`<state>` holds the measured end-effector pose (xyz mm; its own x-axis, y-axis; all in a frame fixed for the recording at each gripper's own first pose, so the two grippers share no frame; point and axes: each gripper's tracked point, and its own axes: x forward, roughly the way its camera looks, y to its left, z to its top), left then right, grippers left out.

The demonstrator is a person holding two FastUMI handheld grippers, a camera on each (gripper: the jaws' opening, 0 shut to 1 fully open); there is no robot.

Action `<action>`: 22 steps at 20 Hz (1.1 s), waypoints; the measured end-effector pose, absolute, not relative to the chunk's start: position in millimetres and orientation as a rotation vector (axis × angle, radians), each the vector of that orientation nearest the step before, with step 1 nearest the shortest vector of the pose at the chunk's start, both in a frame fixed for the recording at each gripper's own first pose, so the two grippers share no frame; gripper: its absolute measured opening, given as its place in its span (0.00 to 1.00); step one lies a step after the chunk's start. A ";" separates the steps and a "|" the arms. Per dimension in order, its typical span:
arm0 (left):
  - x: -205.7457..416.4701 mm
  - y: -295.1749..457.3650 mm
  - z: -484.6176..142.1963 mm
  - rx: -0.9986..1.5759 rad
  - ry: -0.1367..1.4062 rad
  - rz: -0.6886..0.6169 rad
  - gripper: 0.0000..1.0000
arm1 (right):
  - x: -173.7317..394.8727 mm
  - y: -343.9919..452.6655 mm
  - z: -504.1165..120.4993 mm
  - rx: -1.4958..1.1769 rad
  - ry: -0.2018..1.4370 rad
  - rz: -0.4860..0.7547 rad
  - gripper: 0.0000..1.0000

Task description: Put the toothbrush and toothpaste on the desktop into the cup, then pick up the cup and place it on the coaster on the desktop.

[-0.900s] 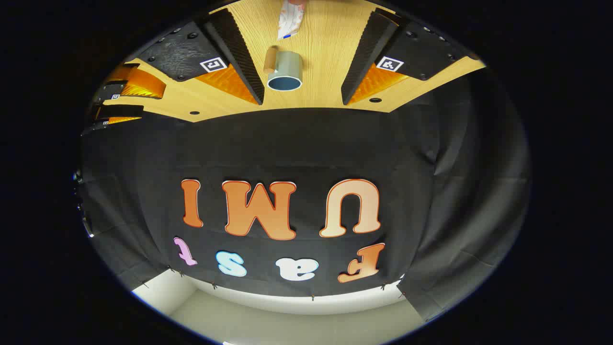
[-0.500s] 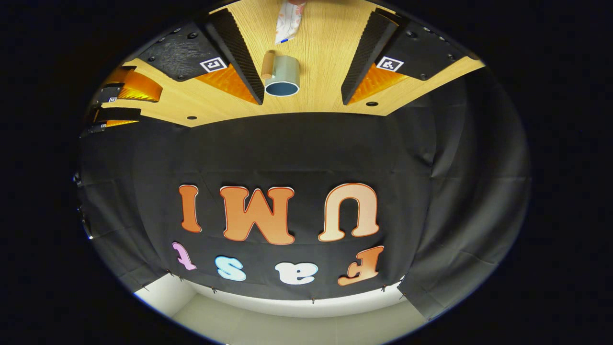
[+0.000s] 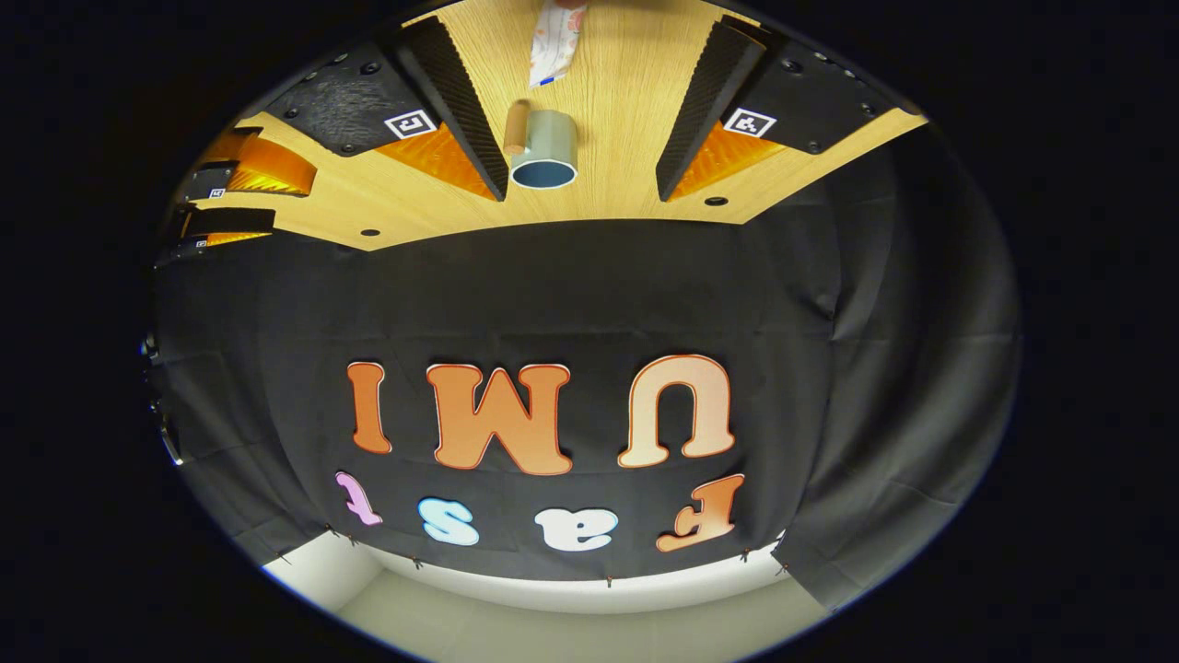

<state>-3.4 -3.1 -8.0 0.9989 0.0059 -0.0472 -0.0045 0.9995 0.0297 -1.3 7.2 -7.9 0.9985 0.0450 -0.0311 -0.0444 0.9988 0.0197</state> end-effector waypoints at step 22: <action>-13.6 -41.2 -128.3 -0.014 0.701 -0.193 0.97 | 9.3 58.4 -75.2 0.002 0.583 0.250 0.84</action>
<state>-13.6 -41.2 -128.3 0.7468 -0.1811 -0.6399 0.1719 0.9821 -0.0773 9.3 58.4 -75.2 0.8056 0.2343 -0.5442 -0.2331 0.9698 0.0724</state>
